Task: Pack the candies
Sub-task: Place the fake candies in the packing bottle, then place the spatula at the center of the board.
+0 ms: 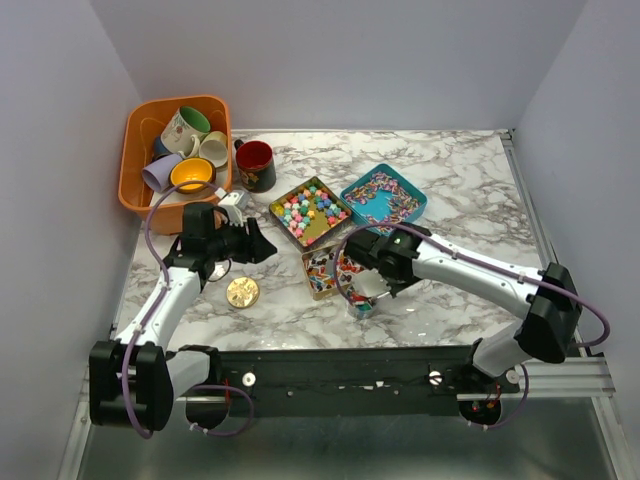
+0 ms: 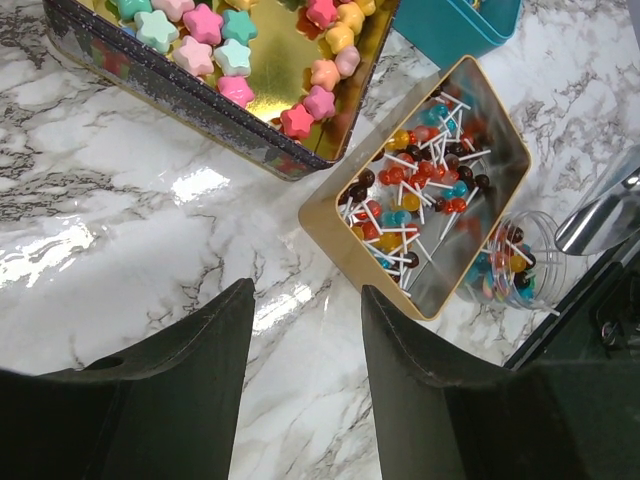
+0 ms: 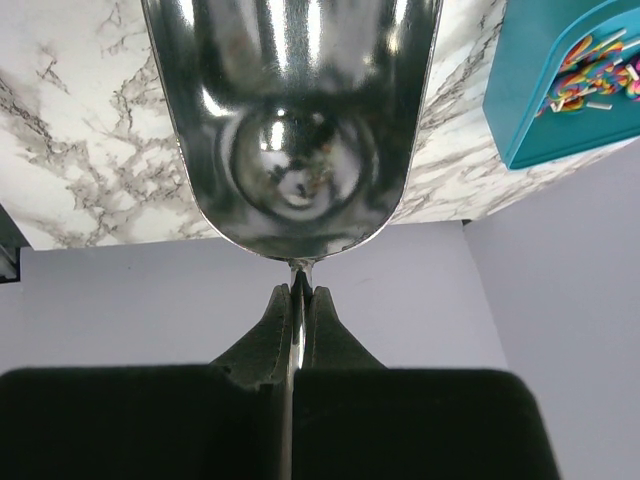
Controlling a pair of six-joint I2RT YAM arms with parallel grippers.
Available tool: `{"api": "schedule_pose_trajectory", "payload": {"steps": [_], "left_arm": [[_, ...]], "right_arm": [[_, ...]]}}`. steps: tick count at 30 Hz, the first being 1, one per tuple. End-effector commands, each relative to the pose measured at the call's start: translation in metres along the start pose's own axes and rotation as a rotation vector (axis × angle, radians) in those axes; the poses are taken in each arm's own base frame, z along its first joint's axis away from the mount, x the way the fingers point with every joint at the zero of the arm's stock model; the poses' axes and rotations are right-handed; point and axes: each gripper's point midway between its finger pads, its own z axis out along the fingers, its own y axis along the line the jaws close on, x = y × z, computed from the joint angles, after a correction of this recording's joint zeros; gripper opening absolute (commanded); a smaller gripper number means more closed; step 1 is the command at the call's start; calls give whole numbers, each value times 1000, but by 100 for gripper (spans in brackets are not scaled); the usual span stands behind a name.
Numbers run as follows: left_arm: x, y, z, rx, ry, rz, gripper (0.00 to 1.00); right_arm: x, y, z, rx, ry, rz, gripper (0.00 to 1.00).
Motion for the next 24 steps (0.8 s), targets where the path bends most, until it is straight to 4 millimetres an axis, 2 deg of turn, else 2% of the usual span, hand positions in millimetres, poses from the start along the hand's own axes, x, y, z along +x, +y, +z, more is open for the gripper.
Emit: {"api": "schedule_pose_trajectory", "payload": {"steps": [1, 3, 5, 6, 7, 8, 9, 10, 11, 12, 13, 14, 15, 16, 17, 18, 19, 20, 21, 22, 24], "left_arm": [[-10, 4, 4, -12, -16, -11, 57], [-17, 4, 6, -9, -21, -10, 57], [-19, 7, 11, -7, -3, -24, 56], [-27, 4, 12, -1, -3, -19, 56], [-28, 5, 15, 4, 9, -22, 56], [-33, 5, 16, 5, 8, 3, 56], [-42, 2, 17, 2, 1, 29, 56], [-44, 4, 20, -8, 4, 44, 56], [-46, 5, 21, -15, 5, 62, 56], [-49, 4, 22, -16, 5, 70, 56], [-48, 4, 25, -15, 14, 75, 56], [-47, 5, 26, -17, 22, 82, 56], [-42, 7, 28, -22, 42, 99, 56], [-38, 9, 31, -31, 59, 111, 56], [-34, 11, 33, -35, 74, 124, 56], [-28, 14, 33, -45, 102, 138, 56], [-28, 17, 36, -55, 119, 144, 56], [-26, 18, 37, -60, 131, 152, 55], [-24, 19, 38, -62, 148, 154, 55], [-24, 21, 40, -64, 157, 170, 55], [-22, 26, 42, -83, 178, 171, 55]], "right_arm": [[20, 9, -8, -26, 12, 40, 1], [24, 8, -5, -46, -14, 92, 1], [37, 1, 4, -52, -25, 177, 1], [34, -2, 6, -64, -82, 224, 1], [42, -15, 13, -56, -123, 361, 1], [47, -32, 10, -27, -176, 462, 1], [43, -43, 13, -40, -263, 552, 1], [61, -56, 25, -33, -292, 745, 1], [63, -65, 36, -56, -316, 826, 1], [65, -83, 33, -46, -395, 917, 1], [81, -94, 43, -47, -428, 1099, 1], [81, -103, 57, -84, -455, 1183, 1], [84, -116, 58, -90, -513, 1263, 1], [98, -125, 68, -83, -521, 1394, 1], [102, -128, 79, -96, -516, 1432, 1], [101, -130, 98, -133, -494, 1458, 1], [118, -140, 104, -113, -483, 1529, 1], [125, -143, 111, -119, -477, 1566, 1], [127, -145, 129, -148, -458, 1601, 1], [144, -152, 136, -122, -449, 1661, 1], [157, -155, 154, -108, -401, 1698, 1]]}}
